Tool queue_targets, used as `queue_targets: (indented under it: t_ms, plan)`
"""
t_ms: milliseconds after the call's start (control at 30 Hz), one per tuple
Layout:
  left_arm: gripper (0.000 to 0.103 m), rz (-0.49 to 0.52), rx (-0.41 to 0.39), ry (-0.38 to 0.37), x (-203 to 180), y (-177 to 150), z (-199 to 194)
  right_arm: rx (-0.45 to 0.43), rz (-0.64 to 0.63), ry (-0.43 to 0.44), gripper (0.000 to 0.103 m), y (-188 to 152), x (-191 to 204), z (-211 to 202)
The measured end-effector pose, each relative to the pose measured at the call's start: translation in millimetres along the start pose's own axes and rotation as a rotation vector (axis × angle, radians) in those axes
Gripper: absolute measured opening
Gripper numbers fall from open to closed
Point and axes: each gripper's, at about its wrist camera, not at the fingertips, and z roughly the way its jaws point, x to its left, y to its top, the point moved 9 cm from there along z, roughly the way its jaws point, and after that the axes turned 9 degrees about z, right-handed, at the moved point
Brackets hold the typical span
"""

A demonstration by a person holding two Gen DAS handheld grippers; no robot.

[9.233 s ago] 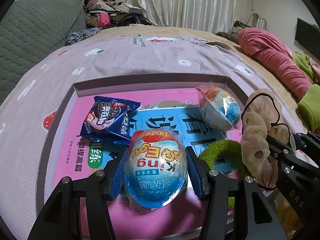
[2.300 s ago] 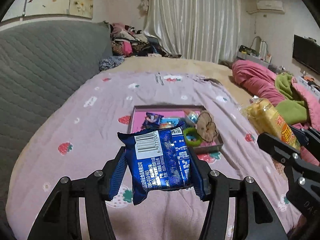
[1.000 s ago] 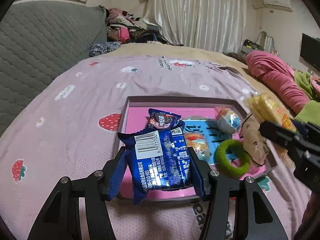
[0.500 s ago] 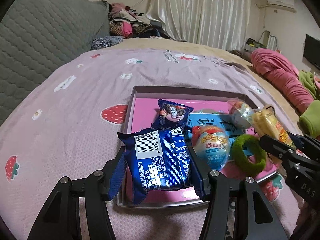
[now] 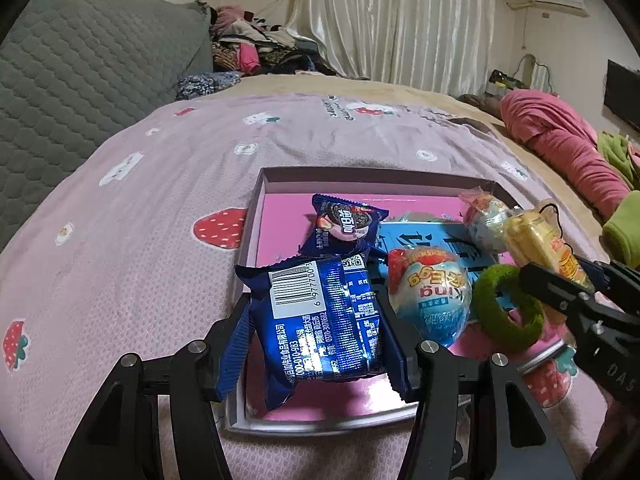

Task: Organize objects
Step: 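Lift both packets and carry them over the pink tray, then lower both packets into the tray and open both tools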

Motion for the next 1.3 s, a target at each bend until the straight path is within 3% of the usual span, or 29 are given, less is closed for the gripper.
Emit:
queue_targets:
  t_ms: [800, 1300]
  plan:
    - [0.061, 0.012, 0.009, -0.020, 2, -1, 8, 0.082, -0.033, -0.055, 0.040, -17, -1, 30]
    - [0.062, 0.022, 0.007, -0.013, 4, 0, 8, 0.078, -0.027, -0.051, 0.044, -17, -1, 28]
